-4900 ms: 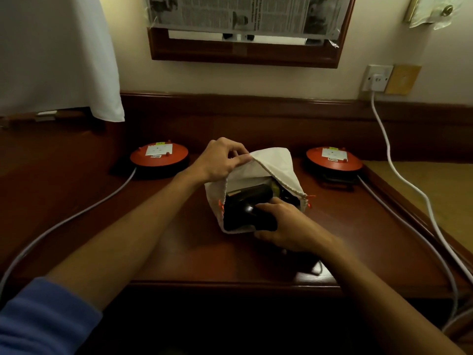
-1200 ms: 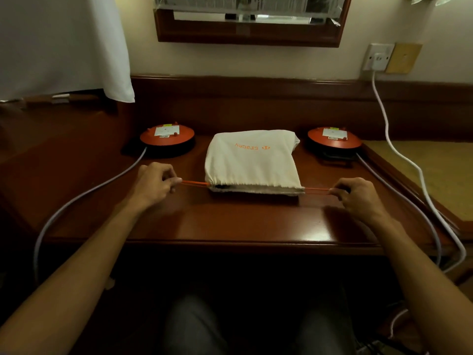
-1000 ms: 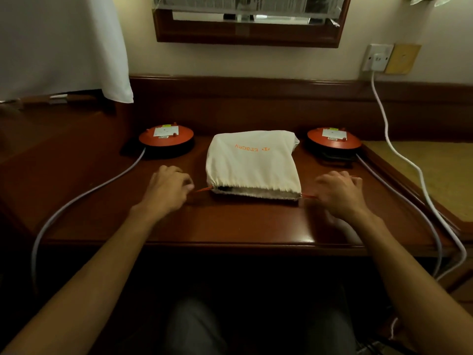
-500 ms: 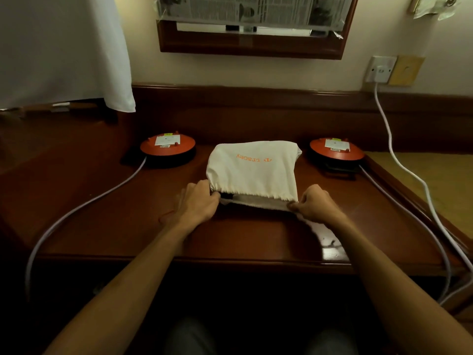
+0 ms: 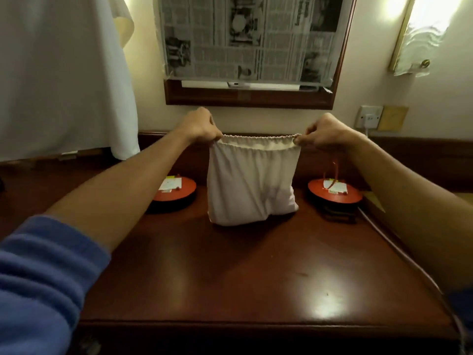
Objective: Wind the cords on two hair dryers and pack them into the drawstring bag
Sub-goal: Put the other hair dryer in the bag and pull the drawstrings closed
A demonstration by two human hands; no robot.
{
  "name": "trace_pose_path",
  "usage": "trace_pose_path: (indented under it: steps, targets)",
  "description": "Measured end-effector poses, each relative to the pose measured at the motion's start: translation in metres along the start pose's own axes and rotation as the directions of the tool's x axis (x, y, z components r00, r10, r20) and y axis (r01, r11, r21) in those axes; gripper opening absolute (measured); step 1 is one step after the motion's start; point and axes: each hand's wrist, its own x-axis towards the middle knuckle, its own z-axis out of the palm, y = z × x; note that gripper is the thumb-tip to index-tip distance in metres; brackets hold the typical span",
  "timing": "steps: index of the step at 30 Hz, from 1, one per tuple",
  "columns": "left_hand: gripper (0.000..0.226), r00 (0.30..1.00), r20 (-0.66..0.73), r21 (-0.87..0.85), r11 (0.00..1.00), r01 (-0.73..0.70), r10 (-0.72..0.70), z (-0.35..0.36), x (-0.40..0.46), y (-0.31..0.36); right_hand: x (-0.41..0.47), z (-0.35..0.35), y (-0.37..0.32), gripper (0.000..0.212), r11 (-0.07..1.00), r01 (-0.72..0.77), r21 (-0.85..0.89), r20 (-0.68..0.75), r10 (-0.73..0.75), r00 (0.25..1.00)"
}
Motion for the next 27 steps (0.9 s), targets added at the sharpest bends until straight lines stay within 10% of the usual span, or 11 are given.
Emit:
trace_pose_path:
  steps: [21,25,27]
  targets:
    - [0.016,0.990,0.065,-0.012,0.992,-0.128,0.129,-0.009,0.085,-0.053,0.101,-0.008,0.015,0.037,0.931,-0.147,0.333,-0.023,0.164,0.986]
    - [0.018,0.995,-0.092,-0.174,0.984,-0.040,0.024,-0.006,0.092,-0.068,0.105,-0.008,0.022,0.032,0.842,-0.157,0.516,-0.043,0.209,0.977]
    - [0.019,0.989,-0.090,-0.583,0.811,0.044,-0.119,0.004,0.090,-0.058,0.109,0.001,0.013,0.026,0.637,-0.144,0.757,0.001,0.220,0.976]
